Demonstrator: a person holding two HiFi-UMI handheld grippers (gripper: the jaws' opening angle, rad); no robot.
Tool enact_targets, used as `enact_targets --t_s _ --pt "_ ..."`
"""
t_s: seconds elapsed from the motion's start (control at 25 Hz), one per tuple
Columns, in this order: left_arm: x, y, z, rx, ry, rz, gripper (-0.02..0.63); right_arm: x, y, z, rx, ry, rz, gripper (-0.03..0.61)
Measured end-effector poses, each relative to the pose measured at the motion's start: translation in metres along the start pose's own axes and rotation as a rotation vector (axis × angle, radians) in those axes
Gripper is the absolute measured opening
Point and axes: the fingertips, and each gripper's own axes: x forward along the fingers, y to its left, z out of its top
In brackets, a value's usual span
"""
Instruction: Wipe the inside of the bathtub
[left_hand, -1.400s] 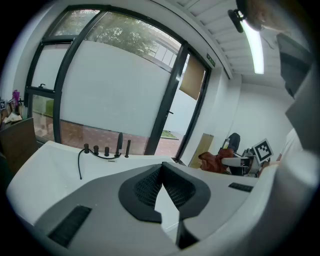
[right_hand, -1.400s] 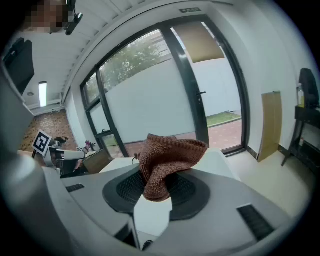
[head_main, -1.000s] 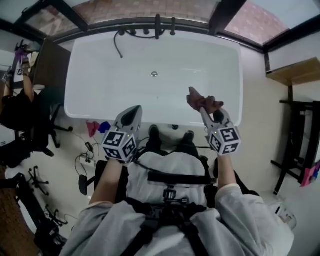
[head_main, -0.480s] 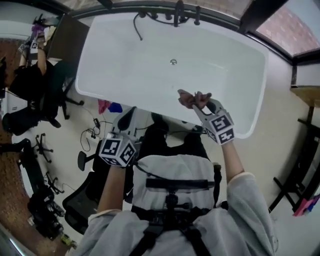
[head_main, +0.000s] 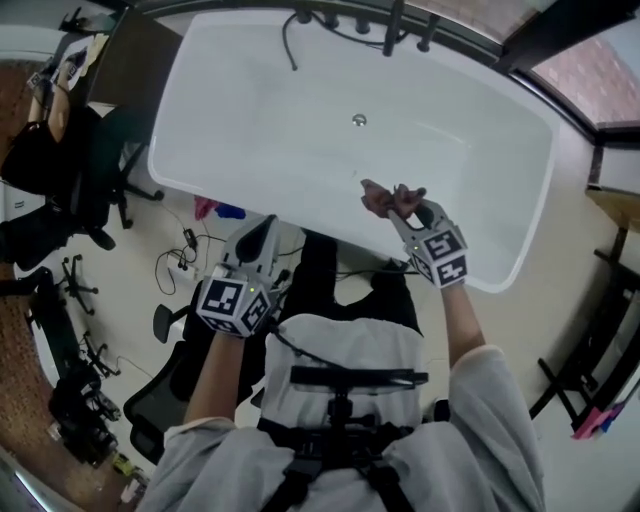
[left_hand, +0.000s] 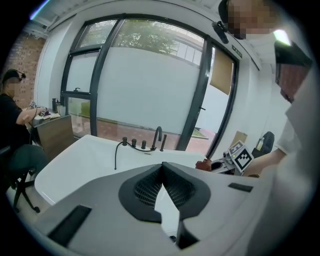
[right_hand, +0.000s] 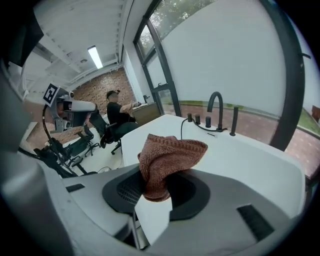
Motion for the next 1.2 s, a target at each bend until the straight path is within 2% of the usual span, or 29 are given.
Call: enact_targets --t_s 0.12,0.32,0.52,0.68,0.84,1.2 --pt "0.014 0.009 -0.01 -0.015 0.016 0.0 0.008 0.026 -0.001 -0.011 -0.012 0.041 0.032 0.126" --pt "0.048 0.014 -0.037 -0.034 0.043 -0.016 0.008 0.073 -0.005 -0.056 -0.028 0.135 0.096 0.126" --pt "0.081 0.022 -0.066 -0.012 0.083 -0.025 0.008 0.126 0.004 -0.11 -0.086 0.242 0.2 0.126" --pt "0.097 0.027 -0.09 0.005 0.083 -0.021 0.008 0.158 0.011 -0.15 -0.106 0.321 0.258 0.126" --pt "0.114 0.032 -0.11 -0.002 0.112 -0.031 0.008 0.192 0.012 -0.178 -0.106 0.376 0.293 0.126" --pt "0.169 0.044 -0.144 0.065 0.157 -0.102 0.008 0.266 0.015 -0.23 -0.079 0.503 0.38 0.123"
